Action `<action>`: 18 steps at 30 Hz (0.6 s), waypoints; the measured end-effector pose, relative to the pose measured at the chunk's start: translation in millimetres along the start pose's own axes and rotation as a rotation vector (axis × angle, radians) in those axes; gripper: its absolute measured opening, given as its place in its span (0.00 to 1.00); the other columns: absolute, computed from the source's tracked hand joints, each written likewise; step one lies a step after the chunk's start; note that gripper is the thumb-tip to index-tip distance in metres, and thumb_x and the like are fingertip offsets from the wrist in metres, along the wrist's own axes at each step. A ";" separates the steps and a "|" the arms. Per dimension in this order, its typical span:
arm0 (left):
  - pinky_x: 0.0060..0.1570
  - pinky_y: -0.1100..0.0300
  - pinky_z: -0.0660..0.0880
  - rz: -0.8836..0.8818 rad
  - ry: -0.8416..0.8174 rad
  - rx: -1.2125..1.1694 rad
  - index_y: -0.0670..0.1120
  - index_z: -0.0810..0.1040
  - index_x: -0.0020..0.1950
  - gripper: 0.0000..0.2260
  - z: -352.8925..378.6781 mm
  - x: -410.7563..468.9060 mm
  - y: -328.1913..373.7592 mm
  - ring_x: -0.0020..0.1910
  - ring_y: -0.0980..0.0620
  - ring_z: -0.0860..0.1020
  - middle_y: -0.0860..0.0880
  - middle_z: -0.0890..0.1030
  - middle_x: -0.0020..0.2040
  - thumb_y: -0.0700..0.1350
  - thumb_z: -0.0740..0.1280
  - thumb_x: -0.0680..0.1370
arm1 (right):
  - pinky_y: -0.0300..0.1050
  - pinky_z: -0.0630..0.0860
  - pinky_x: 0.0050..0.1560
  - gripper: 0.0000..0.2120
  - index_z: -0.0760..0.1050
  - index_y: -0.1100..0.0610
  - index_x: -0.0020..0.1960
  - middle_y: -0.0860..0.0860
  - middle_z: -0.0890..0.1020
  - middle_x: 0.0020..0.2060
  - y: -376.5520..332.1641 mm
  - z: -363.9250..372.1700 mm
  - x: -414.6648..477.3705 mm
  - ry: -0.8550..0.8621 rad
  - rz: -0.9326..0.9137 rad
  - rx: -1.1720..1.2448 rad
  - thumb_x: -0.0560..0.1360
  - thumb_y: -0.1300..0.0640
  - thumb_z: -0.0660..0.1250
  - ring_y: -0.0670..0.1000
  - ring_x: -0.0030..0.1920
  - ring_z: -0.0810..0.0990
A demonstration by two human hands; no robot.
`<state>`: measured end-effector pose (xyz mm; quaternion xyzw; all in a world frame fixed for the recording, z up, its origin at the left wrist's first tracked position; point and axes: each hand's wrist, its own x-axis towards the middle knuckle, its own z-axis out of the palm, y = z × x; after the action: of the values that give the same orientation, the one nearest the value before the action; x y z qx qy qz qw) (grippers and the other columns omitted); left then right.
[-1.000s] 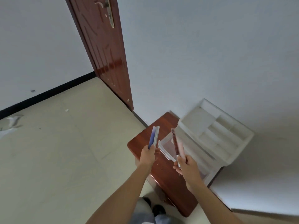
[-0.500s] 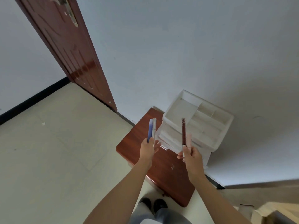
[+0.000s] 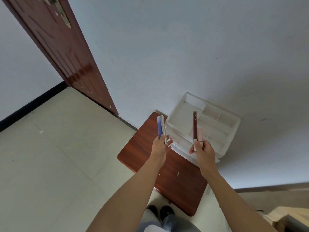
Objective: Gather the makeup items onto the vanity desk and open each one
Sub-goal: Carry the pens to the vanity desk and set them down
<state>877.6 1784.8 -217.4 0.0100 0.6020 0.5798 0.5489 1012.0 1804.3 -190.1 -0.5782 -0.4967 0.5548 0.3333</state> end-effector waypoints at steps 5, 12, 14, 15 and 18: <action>0.65 0.48 0.67 -0.022 -0.067 -0.065 0.42 0.67 0.63 0.12 8.2 2.3 3.2 0.58 0.47 0.73 0.48 0.75 0.54 0.43 0.52 0.82 | 0.28 0.73 0.37 0.05 0.69 0.59 0.48 0.51 0.74 0.32 -3.7 -6.2 8.1 -0.030 -0.025 -0.023 0.79 0.59 0.57 0.48 0.34 0.75; 0.67 0.46 0.66 -0.012 -0.106 0.049 0.42 0.64 0.68 0.15 6.8 3.3 8.9 0.64 0.44 0.72 0.46 0.73 0.63 0.43 0.53 0.82 | 0.36 0.71 0.44 0.07 0.69 0.56 0.43 0.50 0.74 0.32 -5.7 -14.3 12.4 -0.081 -0.020 -0.046 0.79 0.59 0.57 0.48 0.34 0.75; 0.64 0.48 0.71 0.018 -0.062 0.118 0.42 0.66 0.66 0.14 -0.9 1.3 11.4 0.60 0.45 0.75 0.45 0.74 0.62 0.44 0.54 0.82 | 0.36 0.71 0.44 0.07 0.69 0.54 0.43 0.51 0.74 0.32 -6.6 -12.6 10.8 -0.107 -0.029 -0.056 0.79 0.59 0.57 0.49 0.34 0.74; 0.61 0.51 0.73 0.036 -0.035 0.141 0.42 0.66 0.66 0.14 -6.6 -0.6 12.8 0.56 0.46 0.77 0.44 0.76 0.60 0.44 0.54 0.82 | 0.36 0.71 0.43 0.06 0.70 0.55 0.44 0.51 0.74 0.33 -7.3 -10.6 9.8 -0.127 -0.039 -0.066 0.79 0.59 0.57 0.49 0.35 0.74; 0.50 0.55 0.77 0.107 0.050 0.203 0.44 0.67 0.61 0.10 -29.4 -12.8 21.7 0.45 0.50 0.78 0.47 0.80 0.46 0.45 0.54 0.82 | 0.40 0.73 0.46 0.04 0.70 0.56 0.48 0.50 0.74 0.33 -10.0 0.1 8.2 -0.226 -0.065 -0.139 0.79 0.58 0.57 0.48 0.35 0.75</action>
<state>849.4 1763.5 -201.8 0.0830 0.6697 0.5446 0.4981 1008.9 1814.9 -183.3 -0.5172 -0.5869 0.5696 0.2524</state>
